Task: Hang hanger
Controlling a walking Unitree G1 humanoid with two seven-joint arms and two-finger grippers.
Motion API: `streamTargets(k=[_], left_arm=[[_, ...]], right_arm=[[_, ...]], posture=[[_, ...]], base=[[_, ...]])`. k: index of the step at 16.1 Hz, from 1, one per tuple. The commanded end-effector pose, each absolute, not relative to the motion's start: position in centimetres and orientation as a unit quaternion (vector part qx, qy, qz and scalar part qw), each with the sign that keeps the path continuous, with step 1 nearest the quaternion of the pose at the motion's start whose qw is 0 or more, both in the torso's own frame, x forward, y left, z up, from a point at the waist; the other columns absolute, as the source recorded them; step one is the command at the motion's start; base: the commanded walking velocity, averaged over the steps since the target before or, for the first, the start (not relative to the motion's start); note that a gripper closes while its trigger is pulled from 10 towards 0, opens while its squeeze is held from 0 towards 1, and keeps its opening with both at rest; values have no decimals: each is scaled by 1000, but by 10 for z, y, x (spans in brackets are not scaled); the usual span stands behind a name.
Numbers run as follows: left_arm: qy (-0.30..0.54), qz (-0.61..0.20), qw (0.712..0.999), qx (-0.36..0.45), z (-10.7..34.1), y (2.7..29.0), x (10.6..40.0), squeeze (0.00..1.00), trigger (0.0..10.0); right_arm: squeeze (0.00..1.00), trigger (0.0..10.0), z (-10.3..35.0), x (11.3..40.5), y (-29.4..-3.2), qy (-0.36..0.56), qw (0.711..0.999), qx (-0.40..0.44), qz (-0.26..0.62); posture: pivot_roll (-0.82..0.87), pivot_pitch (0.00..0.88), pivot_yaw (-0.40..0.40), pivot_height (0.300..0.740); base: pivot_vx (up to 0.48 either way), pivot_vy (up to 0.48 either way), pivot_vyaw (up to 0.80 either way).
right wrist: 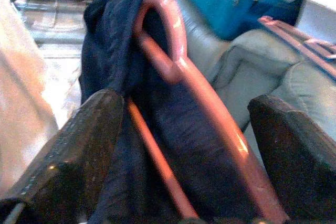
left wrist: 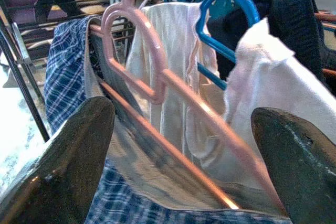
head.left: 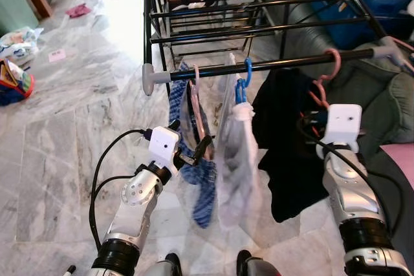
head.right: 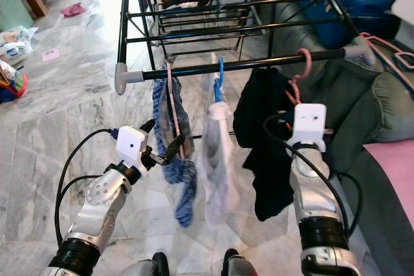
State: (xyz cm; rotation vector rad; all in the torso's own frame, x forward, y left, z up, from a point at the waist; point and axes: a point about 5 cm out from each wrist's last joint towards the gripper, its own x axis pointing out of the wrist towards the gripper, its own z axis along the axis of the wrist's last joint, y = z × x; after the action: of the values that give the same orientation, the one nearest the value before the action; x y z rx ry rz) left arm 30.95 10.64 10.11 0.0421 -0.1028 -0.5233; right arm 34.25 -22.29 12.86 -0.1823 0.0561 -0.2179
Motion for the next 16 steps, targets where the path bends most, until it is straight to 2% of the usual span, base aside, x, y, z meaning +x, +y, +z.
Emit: streamTargets(k=[1, 8, 16], left_arm=[[-46, -266, 963, 23, 100, 107, 307, 0, 10000], [-40, -258, 965, 28, 98, 109, 308, 0, 10000], [-36, -256, 965, 35, 98, 110, 309, 0, 10000]], right_arm=[[0, 0, 130, 347, -224, 38, 990, -90, -98], [0, 0, 144, 360, -256, 76, 990, -94, -78], [0, 0, 141, 356, -261, 94, 992, -63, -56]], posture=[[-54, 225, 42, 740], [-44, 220, 32, 740], [-49, 217, 37, 740]], base=[[0, 0, 0], [0, 0, 0], [0, 0, 0]])
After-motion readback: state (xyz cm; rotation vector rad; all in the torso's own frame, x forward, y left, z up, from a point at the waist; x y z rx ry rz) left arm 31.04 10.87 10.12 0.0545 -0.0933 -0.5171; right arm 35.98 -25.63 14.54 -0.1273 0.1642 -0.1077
